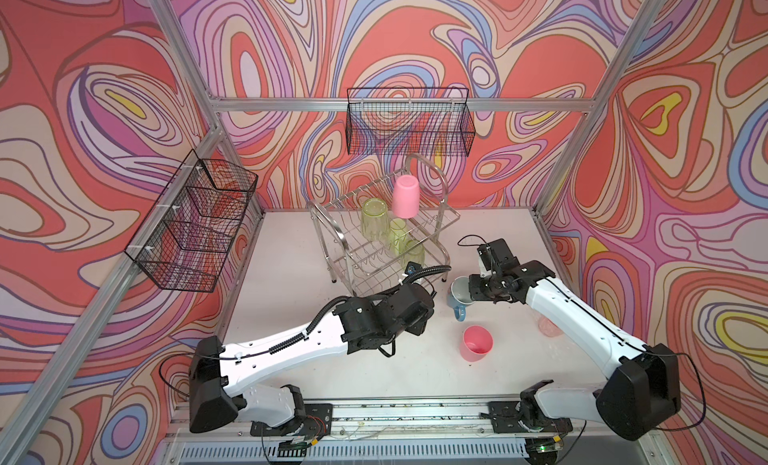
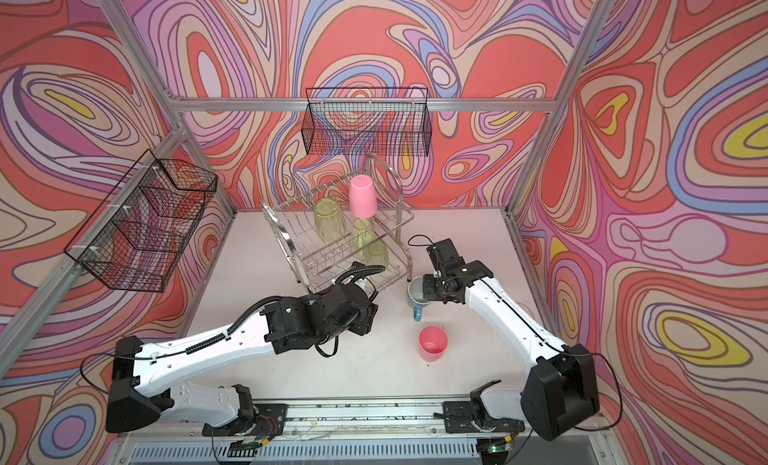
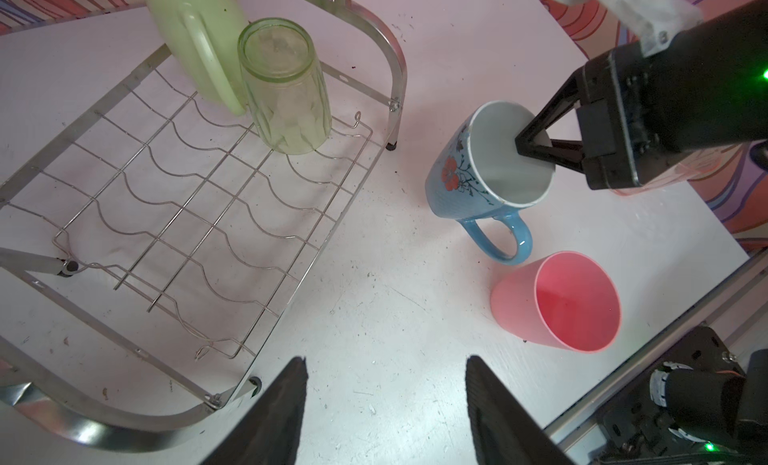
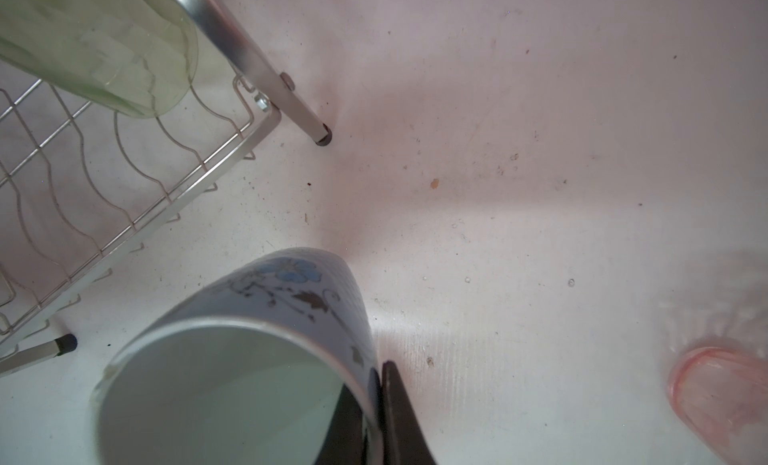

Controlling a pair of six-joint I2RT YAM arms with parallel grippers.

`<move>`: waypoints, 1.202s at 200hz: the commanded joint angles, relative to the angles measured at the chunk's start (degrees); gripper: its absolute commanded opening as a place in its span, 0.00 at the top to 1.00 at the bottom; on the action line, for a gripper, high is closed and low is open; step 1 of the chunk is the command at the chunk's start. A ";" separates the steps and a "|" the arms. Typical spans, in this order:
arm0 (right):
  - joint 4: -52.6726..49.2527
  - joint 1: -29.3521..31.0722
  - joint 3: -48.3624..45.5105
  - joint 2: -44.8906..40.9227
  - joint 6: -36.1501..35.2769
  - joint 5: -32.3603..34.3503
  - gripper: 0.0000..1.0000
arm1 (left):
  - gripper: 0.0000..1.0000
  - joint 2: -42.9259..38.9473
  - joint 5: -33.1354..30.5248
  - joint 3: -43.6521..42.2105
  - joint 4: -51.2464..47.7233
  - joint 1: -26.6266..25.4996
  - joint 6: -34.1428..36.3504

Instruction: Load the cups into the dish rack

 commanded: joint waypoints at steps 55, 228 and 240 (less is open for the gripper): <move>4.27 8.21 -0.58 5.38 3.45 1.13 1.00 | 0.35 -2.99 -0.37 -3.22 -2.09 0.18 -2.75; 1.35 14.41 2.75 10.66 2.49 0.09 0.87 | 0.33 -0.31 0.71 -3.71 -4.17 0.18 -3.82; 1.92 14.41 2.91 10.25 2.47 -0.56 0.84 | 0.33 -0.14 0.72 -3.80 -4.22 0.17 -3.87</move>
